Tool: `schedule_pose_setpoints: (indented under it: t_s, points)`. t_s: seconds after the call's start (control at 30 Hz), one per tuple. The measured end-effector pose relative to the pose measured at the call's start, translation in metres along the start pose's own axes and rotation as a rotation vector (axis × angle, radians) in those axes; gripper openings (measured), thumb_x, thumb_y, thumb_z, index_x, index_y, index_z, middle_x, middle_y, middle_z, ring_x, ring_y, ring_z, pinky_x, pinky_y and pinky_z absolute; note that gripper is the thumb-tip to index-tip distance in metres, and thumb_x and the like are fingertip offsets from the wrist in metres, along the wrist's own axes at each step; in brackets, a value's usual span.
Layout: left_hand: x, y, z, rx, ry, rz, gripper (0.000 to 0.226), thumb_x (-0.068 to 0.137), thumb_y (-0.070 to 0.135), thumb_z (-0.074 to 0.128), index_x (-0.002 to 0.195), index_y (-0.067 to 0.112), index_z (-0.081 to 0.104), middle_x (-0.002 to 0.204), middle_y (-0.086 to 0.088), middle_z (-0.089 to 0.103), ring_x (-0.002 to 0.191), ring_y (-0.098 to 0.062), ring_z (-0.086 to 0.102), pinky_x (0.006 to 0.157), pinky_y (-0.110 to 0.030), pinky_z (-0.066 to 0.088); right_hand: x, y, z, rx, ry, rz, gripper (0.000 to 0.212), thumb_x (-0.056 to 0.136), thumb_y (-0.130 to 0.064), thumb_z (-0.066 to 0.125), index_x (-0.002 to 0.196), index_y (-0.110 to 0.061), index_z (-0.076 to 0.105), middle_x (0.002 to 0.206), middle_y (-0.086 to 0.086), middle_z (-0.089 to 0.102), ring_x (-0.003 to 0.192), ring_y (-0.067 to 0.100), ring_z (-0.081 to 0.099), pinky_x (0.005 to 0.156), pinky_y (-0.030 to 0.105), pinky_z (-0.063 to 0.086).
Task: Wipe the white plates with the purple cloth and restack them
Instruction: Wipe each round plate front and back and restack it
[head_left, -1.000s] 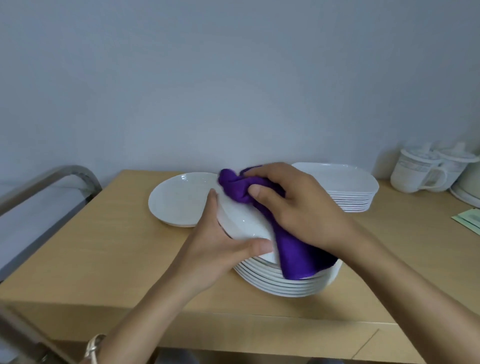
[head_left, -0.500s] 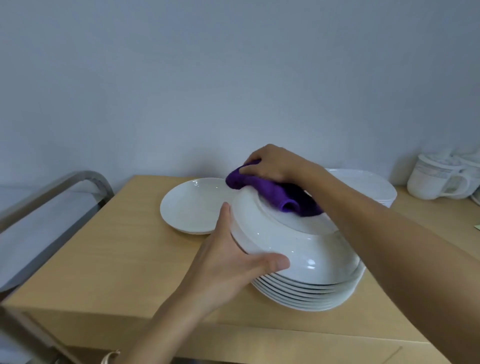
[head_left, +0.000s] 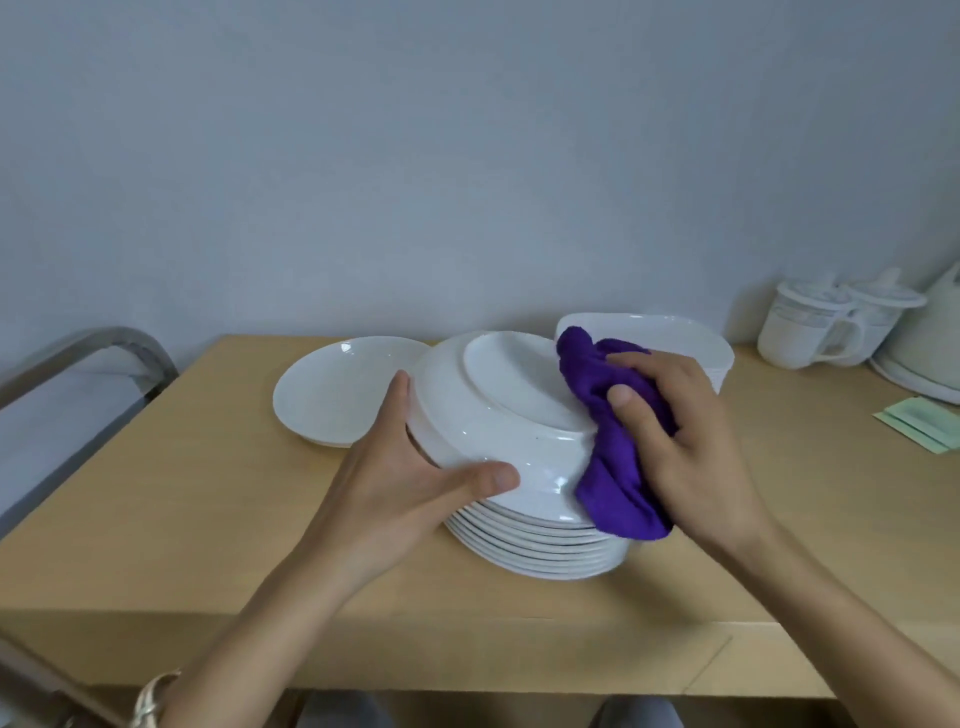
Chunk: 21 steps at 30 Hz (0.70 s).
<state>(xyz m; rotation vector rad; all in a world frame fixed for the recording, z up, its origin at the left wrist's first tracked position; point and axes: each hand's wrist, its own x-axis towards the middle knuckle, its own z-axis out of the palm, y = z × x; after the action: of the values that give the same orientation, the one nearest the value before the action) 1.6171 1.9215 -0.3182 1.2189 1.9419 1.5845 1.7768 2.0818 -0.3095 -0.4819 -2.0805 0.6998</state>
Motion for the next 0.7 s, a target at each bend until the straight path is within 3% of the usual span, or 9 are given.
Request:
schedule_pose_setpoints:
  t_s: [0.1, 0.2, 0.3, 0.4, 0.47, 0.53, 0.6, 0.7]
  points:
    - [0.004, -0.007, -0.002, 0.011, -0.036, -0.001, 0.096, 0.045, 0.062, 0.088, 0.125, 0.028, 0.047, 0.119, 0.017, 0.066, 0.114, -0.006, 0.062, 0.098, -0.045, 0.050, -0.018, -0.023, 0.017, -0.134, 0.035, -0.161, 0.031, 0.091, -0.035, 0.049, 0.116, -0.022, 0.063, 0.119, -0.002, 0.055, 0.115, 0.010, 0.050, 0.099, 0.020, 0.035]
    - [0.003, -0.006, -0.009, 0.027, -0.087, 0.024, 0.117, 0.046, 0.069, 0.087, 0.142, 0.024, 0.037, 0.130, 0.017, 0.061, 0.125, -0.003, 0.054, 0.105, -0.042, 0.046, -0.009, -0.051, 0.039, -0.252, 0.035, -0.273, 0.031, 0.090, -0.032, 0.050, 0.112, -0.017, 0.065, 0.116, 0.005, 0.058, 0.103, 0.023, 0.053, 0.090, 0.030, 0.041]
    - [0.009, -0.006, -0.019, -0.010, -0.200, 0.081, 0.071, 0.074, 0.046, 0.073, 0.138, 0.032, 0.044, 0.136, 0.018, 0.057, 0.134, -0.003, 0.046, 0.111, -0.039, 0.040, 0.018, -0.072, 0.054, -0.348, -0.017, -0.306, 0.028, 0.089, -0.032, 0.049, 0.106, -0.018, 0.067, 0.108, 0.005, 0.061, 0.092, 0.028, 0.057, 0.074, 0.034, 0.047]
    - [0.011, -0.015, -0.036, -0.061, -0.220, 0.148, 0.059, 0.068, 0.040, 0.060, 0.125, 0.032, 0.047, 0.119, 0.033, 0.064, 0.133, 0.002, 0.046, 0.112, -0.025, 0.036, 0.047, -0.087, 0.067, -0.456, -0.151, -0.261, 0.029, 0.094, -0.033, 0.045, 0.112, -0.019, 0.063, 0.116, 0.004, 0.057, 0.098, 0.029, 0.053, 0.077, 0.036, 0.047]
    - [0.003, -0.010, -0.036, -0.076, -0.264, 0.198, 0.059, 0.076, 0.039, 0.054, 0.133, 0.026, 0.046, 0.128, 0.025, 0.062, 0.137, -0.005, 0.044, 0.103, -0.015, 0.040, 0.066, -0.088, 0.082, -0.526, -0.217, -0.219, 0.031, 0.097, -0.033, 0.040, 0.117, -0.019, 0.059, 0.121, 0.004, 0.052, 0.103, 0.029, 0.049, 0.083, 0.038, 0.044]
    - [0.000, 0.003, -0.026, -0.147, -0.260, 0.095, 0.060, 0.087, 0.037, 0.050, 0.145, 0.022, 0.042, 0.141, 0.013, 0.056, 0.137, -0.006, 0.044, 0.103, -0.015, 0.040, 0.084, -0.084, 0.095, -0.549, -0.275, -0.162, 0.030, 0.096, -0.031, 0.041, 0.115, -0.017, 0.058, 0.119, 0.005, 0.051, 0.103, 0.030, 0.048, 0.083, 0.038, 0.043]
    - [-0.008, 0.004, -0.027, -0.161, -0.284, 0.098, 0.063, 0.089, 0.040, 0.052, 0.149, 0.026, 0.037, 0.145, 0.016, 0.051, 0.138, -0.002, 0.041, 0.106, -0.018, 0.039, 0.100, -0.075, 0.104, -0.515, -0.337, -0.073, 0.029, 0.095, -0.032, 0.044, 0.113, -0.016, 0.060, 0.116, 0.008, 0.053, 0.104, 0.031, 0.050, 0.084, 0.038, 0.043]
    - [-0.005, -0.003, -0.024, -0.043, -0.228, 0.034, 0.080, 0.078, 0.058, 0.066, 0.148, 0.034, 0.034, 0.144, 0.023, 0.049, 0.137, 0.002, 0.041, 0.113, -0.035, 0.036, 0.117, -0.058, 0.099, -0.387, -0.417, 0.028, 0.031, 0.094, -0.036, 0.049, 0.114, -0.018, 0.063, 0.117, 0.005, 0.059, 0.108, 0.025, 0.054, 0.086, 0.033, 0.043]
